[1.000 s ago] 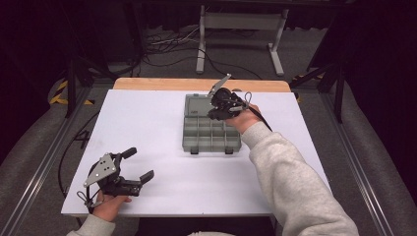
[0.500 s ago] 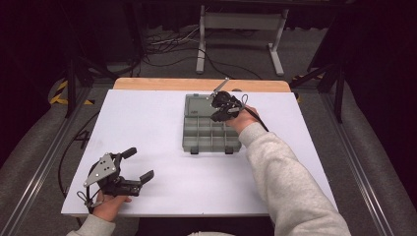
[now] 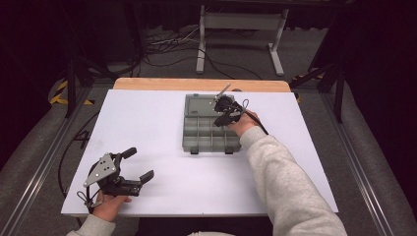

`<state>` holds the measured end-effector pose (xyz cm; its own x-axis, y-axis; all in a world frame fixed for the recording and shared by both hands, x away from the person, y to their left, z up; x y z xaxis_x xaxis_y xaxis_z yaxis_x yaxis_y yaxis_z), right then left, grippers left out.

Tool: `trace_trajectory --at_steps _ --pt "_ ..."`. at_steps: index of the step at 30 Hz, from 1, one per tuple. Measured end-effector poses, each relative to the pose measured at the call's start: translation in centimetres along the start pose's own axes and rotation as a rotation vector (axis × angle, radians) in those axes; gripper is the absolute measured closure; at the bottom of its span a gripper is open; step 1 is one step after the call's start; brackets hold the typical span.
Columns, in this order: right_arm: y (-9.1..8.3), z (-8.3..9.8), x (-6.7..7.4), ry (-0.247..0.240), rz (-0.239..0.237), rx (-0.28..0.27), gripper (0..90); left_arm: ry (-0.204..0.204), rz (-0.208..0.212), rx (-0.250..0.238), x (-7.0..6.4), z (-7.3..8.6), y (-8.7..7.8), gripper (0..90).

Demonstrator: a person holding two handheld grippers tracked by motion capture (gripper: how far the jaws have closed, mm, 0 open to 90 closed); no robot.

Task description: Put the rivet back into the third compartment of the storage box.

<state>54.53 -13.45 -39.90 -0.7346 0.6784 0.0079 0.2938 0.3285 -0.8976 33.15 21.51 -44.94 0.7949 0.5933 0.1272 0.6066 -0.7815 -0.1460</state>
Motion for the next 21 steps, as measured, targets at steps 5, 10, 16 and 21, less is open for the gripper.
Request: trace_trajectory --at_steps 5,10,16,21 --pt "0.3 0.3 -0.1 0.003 -0.001 0.015 82.6 -0.005 0.000 0.002 -0.1 0.0 0.0 0.3" --pt "-0.1 0.4 -0.2 0.021 0.007 -0.010 67.9 -0.002 -0.001 0.000 0.0 0.0 0.0 0.4" --pt "-1.6 0.4 -0.1 0.034 0.017 -0.061 51.9 -0.002 0.000 0.000 0.0 0.0 0.0 0.4" --pt "-3.1 0.7 0.2 0.035 0.014 -0.112 41.6 -0.009 -0.002 -0.002 -0.1 0.0 0.1 0.3"
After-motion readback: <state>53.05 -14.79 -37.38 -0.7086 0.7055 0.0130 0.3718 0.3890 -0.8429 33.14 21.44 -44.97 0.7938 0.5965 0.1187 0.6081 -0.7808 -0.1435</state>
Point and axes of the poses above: each handheld gripper's, and its own axes: y roughly forward along the jaws, z roughly out of its underside, x roughly to its left, the point moved 1 cm from there along y, roughly forward along the jaws, and after that the axes turned 11 degrees about y, right-handed, at the moved point
